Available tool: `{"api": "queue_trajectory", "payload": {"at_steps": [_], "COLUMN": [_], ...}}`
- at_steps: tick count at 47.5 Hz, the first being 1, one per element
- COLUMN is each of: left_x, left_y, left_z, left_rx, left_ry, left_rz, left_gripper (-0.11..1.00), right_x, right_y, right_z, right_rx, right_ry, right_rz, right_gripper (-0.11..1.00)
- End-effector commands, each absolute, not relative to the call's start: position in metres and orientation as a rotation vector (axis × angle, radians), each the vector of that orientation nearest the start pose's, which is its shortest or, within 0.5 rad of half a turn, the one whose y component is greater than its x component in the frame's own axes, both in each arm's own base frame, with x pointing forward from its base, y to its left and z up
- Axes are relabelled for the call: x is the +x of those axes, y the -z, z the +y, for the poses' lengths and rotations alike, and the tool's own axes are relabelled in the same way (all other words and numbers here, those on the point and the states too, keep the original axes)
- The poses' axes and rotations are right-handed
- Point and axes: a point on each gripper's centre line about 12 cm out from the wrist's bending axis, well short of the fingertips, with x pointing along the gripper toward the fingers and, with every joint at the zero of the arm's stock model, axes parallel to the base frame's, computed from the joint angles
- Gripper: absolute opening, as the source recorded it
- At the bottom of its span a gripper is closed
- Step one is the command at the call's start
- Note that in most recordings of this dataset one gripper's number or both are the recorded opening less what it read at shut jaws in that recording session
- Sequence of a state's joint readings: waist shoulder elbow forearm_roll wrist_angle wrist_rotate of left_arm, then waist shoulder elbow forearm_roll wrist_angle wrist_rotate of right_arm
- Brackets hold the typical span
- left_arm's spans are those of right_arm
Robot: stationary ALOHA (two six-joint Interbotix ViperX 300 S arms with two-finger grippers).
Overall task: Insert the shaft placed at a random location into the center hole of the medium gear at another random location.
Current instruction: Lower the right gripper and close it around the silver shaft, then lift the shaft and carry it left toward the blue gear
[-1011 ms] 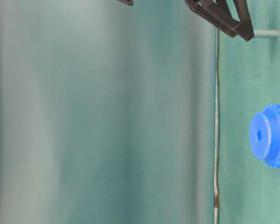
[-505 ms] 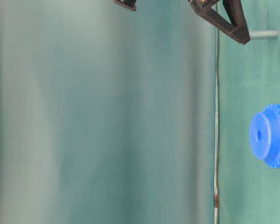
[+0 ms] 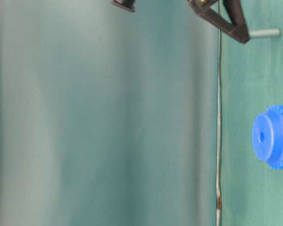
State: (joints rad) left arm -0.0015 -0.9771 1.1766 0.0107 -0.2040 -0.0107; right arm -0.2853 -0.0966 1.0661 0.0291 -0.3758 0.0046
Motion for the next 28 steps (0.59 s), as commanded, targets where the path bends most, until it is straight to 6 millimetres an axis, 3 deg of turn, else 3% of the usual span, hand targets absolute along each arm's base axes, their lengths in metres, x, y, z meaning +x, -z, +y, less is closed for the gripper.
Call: {"api": "queue_trajectory", "payload": {"at_steps": [1, 14, 28], "left_x": [0.198, 0.199, 0.199], "left_y": [-0.296, -0.295, -0.295], "left_z": [-0.001, -0.001, -0.001], "left_rx": [0.001, 0.001, 0.003], "left_ry": [0.004, 0.004, 0.004], "left_rz": [-0.032, -0.029, -0.029], "left_gripper": [0.00, 0.00, 0.00], "right_x": [0.291, 0.285, 0.284], "right_y": [-0.144, -0.185, -0.182], "right_z": [-0.088, -0.085, -0.085], "right_rx": [0.100, 0.095, 0.097], "right_ry": [0.299, 0.293, 0.294], "right_rz": [0.525, 0.478, 0.488], "right_gripper": [0.13, 0.13, 0.13]}}
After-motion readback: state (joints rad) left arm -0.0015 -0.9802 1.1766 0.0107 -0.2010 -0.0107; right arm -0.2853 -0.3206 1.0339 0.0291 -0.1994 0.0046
